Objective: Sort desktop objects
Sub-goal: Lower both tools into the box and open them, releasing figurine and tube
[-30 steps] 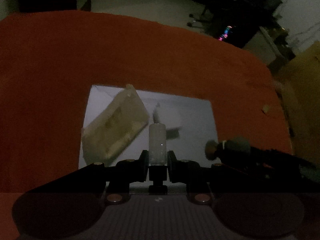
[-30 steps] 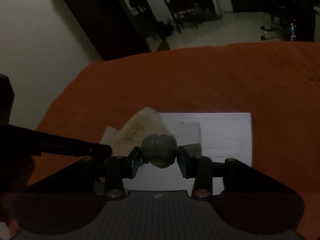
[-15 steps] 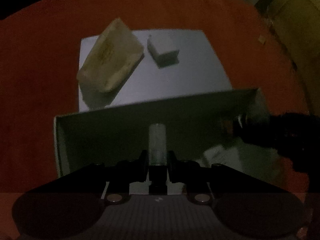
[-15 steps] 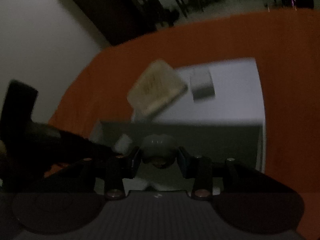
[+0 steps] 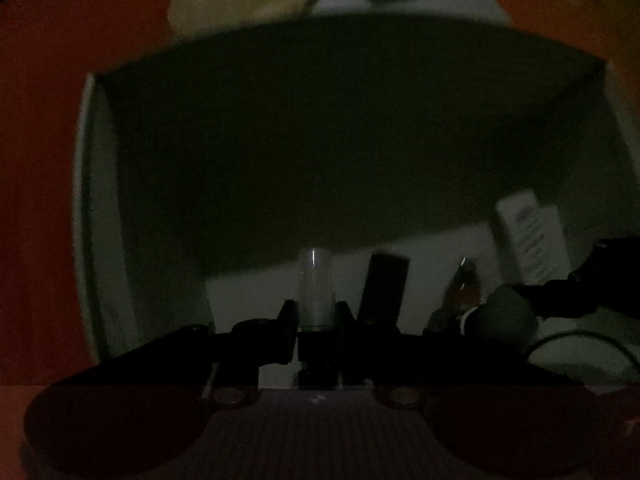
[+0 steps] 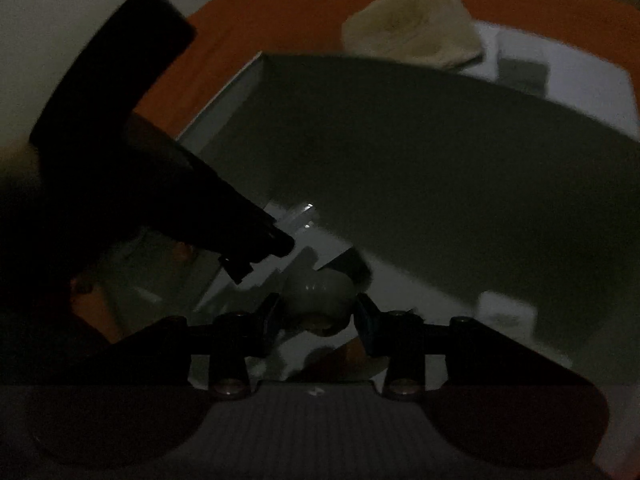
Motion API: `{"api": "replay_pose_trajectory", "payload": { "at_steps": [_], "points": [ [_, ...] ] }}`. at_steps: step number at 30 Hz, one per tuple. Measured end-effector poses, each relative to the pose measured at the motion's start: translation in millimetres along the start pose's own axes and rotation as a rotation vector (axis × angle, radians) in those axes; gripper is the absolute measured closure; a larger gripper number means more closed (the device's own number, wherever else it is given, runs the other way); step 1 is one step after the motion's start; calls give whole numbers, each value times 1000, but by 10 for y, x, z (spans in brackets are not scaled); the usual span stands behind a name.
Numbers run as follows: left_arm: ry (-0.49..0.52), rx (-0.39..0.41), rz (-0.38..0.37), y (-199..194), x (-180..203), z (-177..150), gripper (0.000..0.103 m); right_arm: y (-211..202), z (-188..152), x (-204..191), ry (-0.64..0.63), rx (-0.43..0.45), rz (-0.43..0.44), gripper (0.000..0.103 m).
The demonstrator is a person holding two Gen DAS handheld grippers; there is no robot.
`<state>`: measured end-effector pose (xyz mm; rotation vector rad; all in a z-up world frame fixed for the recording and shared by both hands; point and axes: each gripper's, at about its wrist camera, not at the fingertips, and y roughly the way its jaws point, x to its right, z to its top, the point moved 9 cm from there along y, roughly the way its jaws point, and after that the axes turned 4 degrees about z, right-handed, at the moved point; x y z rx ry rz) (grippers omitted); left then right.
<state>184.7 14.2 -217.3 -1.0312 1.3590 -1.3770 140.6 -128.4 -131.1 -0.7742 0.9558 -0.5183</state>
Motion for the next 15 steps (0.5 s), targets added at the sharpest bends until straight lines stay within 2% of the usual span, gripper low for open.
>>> {"api": "replay_pose_trajectory", "payload": {
  "at_steps": [2, 7, 12, 15],
  "points": [
    [7, 1, 5, 21, -4, -9, 87, 134, -41, 37, 13, -60, 18, 61],
    [25, 4, 11, 64, -14, -32, 87, 394, -60, 181, 18, -135, -37, 61],
    [62, 22, 1, 58, 9, -38, 87, 432, -49, 318, 91, -127, -30, 60],
    [43, 8, -1, 103, -34, -47, 86, 417, -12, 367, 108, -99, -70, 60]
  ]
}}
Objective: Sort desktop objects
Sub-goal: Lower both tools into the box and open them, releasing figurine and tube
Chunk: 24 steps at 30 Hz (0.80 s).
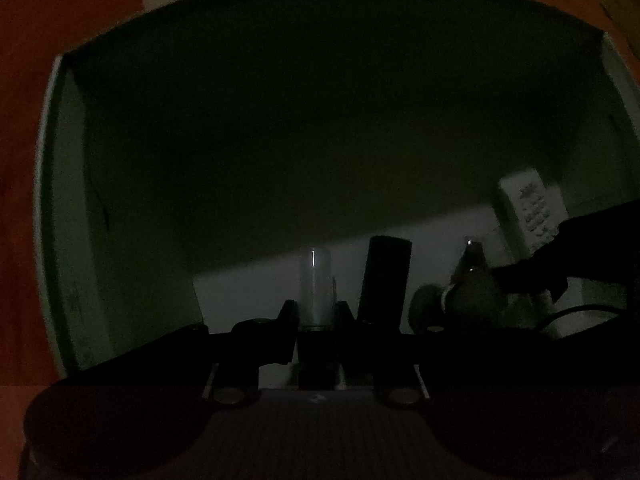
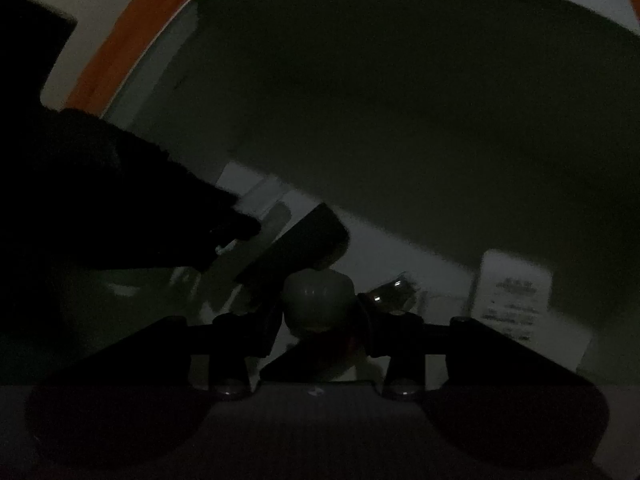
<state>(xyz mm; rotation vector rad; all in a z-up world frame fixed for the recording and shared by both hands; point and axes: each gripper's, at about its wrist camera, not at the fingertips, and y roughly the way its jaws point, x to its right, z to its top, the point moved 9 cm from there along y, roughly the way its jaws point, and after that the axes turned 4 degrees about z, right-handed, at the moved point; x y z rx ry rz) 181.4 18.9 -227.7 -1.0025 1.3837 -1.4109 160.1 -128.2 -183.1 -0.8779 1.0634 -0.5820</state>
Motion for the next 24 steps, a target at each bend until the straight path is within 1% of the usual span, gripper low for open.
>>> {"api": "replay_pose_trajectory", "payload": {
  "at_steps": [2, 5, 6, 7, 8, 10, 11, 12, 13, 14, 15, 16, 17, 19, 20, 21, 23, 24],
  "points": [
    [-13, -8, 1, 22, -45, -14, 82, -12, -14, 37, 21, 16, -40, 59],
    [2, 5, 1, -7, -54, -17, 82, -35, -28, 53, 45, 36, -28, 58],
    [4, 4, -3, -11, -53, -18, 80, -51, -27, 57, 49, 47, -27, 57],
    [7, 3, -8, -14, -51, -21, 72, -66, -22, 62, 56, 59, -33, 55],
    [9, 4, -15, -18, -44, -22, 68, -66, -8, 76, 63, 70, -43, 53],
    [20, 5, -16, -18, -37, -29, 65, -86, -5, 95, 72, 89, -60, 51],
    [26, 4, -16, -16, -36, -34, 63, -97, -9, 101, 78, 99, -67, 48],
    [32, 3, -17, -14, -35, -40, 61, -104, -7, 115, 89, 111, -74, 41],
    [39, 5, -23, -21, -30, -43, 57, -109, -2, 132, 103, 124, -82, 36],
    [46, 8, -30, -29, -25, -46, 48, -115, 3, 148, 117, 137, -90, 29],
    [56, 15, -47, -48, -5, -49, 41, -144, 8, 166, 132, 159, -91, 28],
    [66, 24, -65, -69, 18, -53, 32, -183, 13, 185, 148, 185, -89, 27],
    [74, 34, -69, -97, 39, -59, 26, -217, 39, 193, 167, 211, -87, 23],
    [95, 60, -66, -175, 93, -35, 20, -310, 58, 256, 209, 271, -81, 23],
    [106, 74, -65, -215, 121, -21, 16, -399, 62, 280, 227, 324, -72, 23],
    [109, 87, -66, -271, 141, 25, 15, -460, 65, 291, 234, 357, -62, 23],
    [103, 117, -74, -393, 165, 115, 9, -558, 70, 304, 240, 401, -42, 23],
    [95, 129, -81, -451, 175, 131, 7, -584, 70, 308, 239, 410, -38, 23]
  ]
}}
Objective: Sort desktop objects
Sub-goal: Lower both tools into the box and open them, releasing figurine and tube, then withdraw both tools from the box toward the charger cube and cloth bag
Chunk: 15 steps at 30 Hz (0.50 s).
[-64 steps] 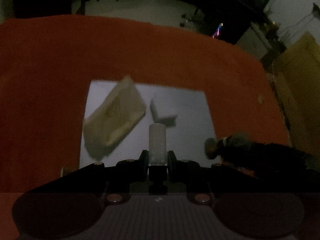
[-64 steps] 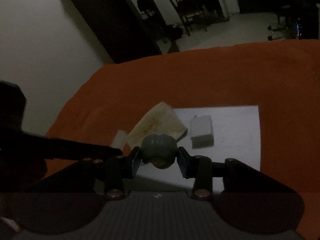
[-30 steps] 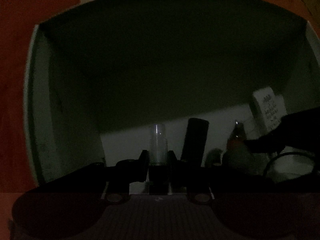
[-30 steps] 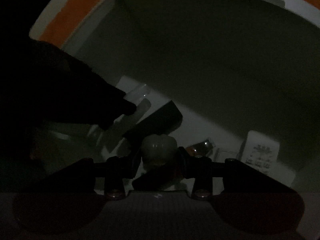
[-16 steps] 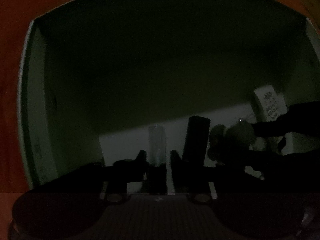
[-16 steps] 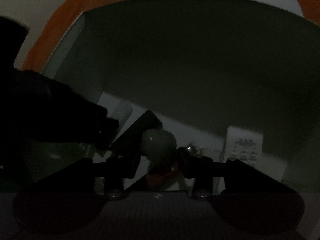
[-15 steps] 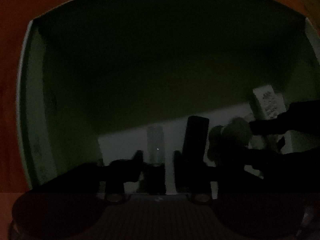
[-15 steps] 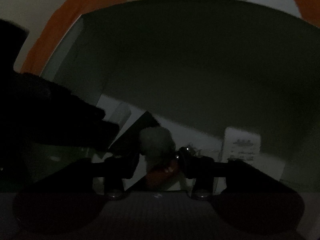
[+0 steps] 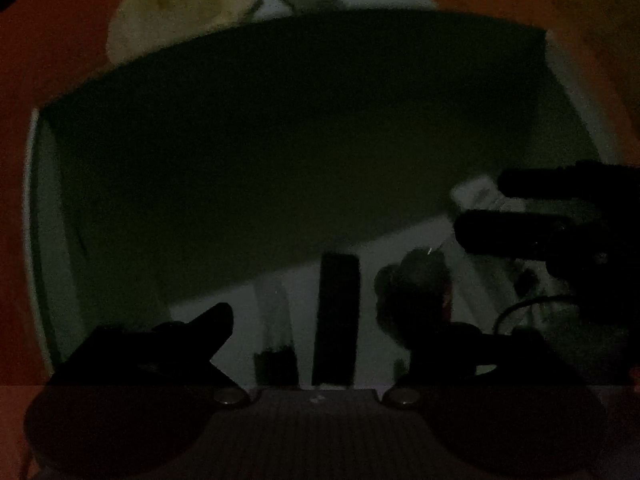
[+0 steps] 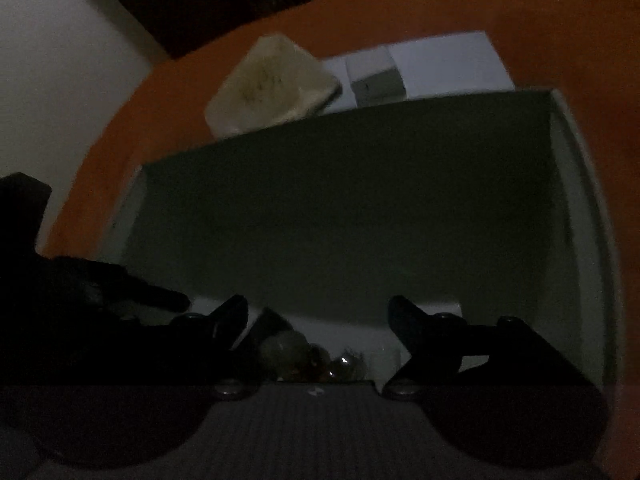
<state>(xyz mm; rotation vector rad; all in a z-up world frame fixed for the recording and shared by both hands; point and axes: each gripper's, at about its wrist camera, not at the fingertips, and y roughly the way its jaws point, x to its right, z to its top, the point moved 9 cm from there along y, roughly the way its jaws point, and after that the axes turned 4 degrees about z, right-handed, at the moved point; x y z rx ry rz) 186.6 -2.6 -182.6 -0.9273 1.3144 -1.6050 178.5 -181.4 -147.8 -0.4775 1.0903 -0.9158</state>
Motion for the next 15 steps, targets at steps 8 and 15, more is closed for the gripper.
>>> {"api": "replay_pose_trajectory", "payload": {
  "at_steps": [8, 15],
  "points": [
    [6, 54, 19, -82, 29, 100, 1, -89, -5, 109, 45, -6, 7, 22],
    [-36, 92, 4, -124, -35, 342, 1, -248, 82, 75, 24, 9, 17, 22]
  ]
}}
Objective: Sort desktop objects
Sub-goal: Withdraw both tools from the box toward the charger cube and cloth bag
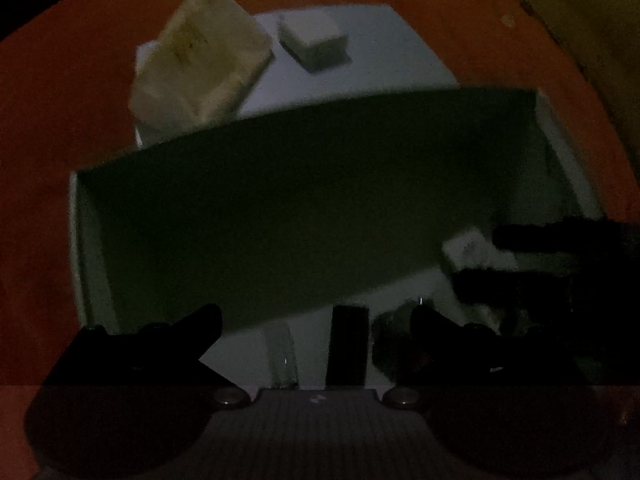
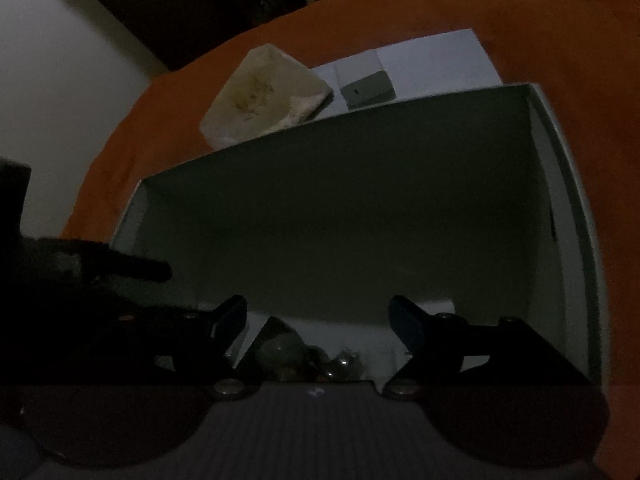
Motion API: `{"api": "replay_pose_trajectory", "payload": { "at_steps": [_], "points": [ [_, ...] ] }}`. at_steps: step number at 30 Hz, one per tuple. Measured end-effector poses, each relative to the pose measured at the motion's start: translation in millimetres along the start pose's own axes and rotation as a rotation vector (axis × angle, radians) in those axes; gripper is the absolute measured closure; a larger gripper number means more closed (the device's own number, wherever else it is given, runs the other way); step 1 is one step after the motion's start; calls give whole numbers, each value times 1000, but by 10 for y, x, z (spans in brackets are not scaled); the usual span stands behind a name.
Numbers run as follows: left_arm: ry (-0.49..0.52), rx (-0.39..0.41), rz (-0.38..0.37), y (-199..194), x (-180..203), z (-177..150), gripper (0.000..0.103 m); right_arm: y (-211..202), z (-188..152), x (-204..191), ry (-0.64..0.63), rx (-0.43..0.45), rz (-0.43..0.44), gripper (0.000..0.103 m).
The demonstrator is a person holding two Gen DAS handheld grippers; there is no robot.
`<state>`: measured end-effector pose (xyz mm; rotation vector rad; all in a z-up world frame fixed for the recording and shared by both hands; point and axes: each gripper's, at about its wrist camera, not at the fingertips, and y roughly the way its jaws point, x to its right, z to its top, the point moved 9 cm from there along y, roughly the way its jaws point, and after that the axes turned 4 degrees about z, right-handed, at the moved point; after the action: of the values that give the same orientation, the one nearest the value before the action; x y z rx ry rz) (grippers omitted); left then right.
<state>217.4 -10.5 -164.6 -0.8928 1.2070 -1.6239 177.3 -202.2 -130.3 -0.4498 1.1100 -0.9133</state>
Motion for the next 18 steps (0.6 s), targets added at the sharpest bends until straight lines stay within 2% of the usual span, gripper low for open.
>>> {"api": "replay_pose_trajectory", "payload": {
  "at_steps": [4, 7, 10, 13, 15, 18],
  "points": [
    [-39, 50, -25, -181, -11, 202, 1, -148, 125, -41, -30, 12, 7, 22],
    [-58, 108, -28, -340, -38, 420, 1, -297, 358, -83, -48, 45, 5, 22],
    [-104, 178, -27, -526, -167, 715, 1, -485, 705, -156, -87, 92, -17, 21],
    [-150, 238, 3, -652, -396, 1006, 1, -609, 1071, -221, -134, 133, -78, 13],
    [-177, 254, 28, -676, -556, 1150, 1, -629, 1299, -266, -179, 127, -129, 11],
    [-208, 260, 50, -647, -765, 1339, 1, -581, 1580, -332, -250, 66, -171, 9]
  ]
}}
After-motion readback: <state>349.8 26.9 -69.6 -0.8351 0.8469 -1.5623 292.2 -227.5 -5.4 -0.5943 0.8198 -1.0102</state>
